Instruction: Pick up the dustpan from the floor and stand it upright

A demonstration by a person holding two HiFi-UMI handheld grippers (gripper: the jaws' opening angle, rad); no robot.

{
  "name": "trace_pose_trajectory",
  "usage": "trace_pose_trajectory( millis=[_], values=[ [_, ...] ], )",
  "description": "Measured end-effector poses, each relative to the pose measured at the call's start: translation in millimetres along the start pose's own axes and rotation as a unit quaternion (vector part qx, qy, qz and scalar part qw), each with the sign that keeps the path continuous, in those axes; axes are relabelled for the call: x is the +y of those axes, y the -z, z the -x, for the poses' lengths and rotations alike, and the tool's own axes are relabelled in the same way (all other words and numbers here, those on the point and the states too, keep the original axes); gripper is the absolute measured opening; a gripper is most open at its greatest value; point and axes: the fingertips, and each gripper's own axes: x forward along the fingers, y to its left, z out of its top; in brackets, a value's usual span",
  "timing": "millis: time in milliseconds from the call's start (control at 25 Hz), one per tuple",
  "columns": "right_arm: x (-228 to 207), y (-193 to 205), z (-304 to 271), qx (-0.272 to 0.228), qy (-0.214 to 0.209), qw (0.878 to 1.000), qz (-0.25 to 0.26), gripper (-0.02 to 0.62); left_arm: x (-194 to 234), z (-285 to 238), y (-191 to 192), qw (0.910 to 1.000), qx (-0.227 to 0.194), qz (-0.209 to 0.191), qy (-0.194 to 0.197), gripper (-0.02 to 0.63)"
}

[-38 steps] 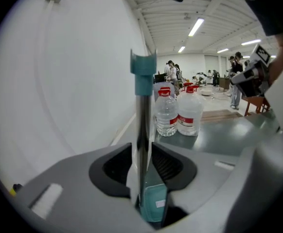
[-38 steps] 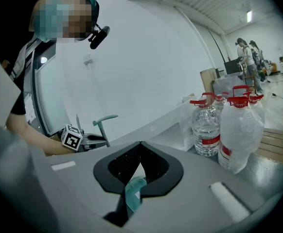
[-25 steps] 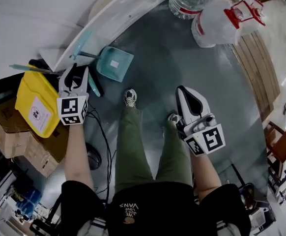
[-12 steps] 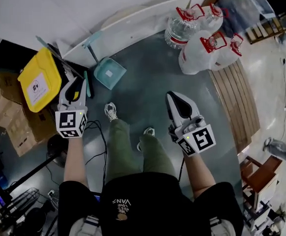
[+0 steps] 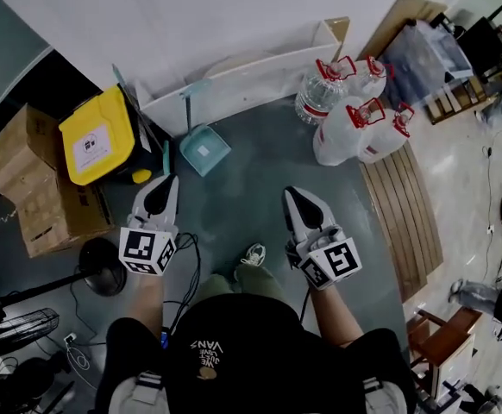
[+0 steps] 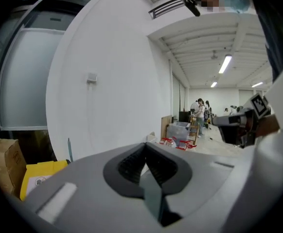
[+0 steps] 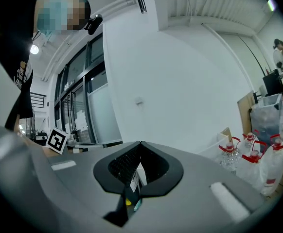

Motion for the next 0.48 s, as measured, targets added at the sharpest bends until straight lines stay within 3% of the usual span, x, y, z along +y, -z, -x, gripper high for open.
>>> trace_pose_trajectory(
  millis=[200, 480],
  values=[
    [53.5, -0.9, 3.8, -0.006, -0.024, 1.000, -0.001, 0.002, -4.3, 42.5, -6.9, 0.9997, -0.016, 0.006, 0.018, 0.052],
    [117.8, 9.9, 16.9, 0.003, -0.019, 1.000, 0.013, 0.002, -2.5, 107.0, -9.9, 0.9987, -0.036, 0.011, 0.034, 0.052]
  ],
)
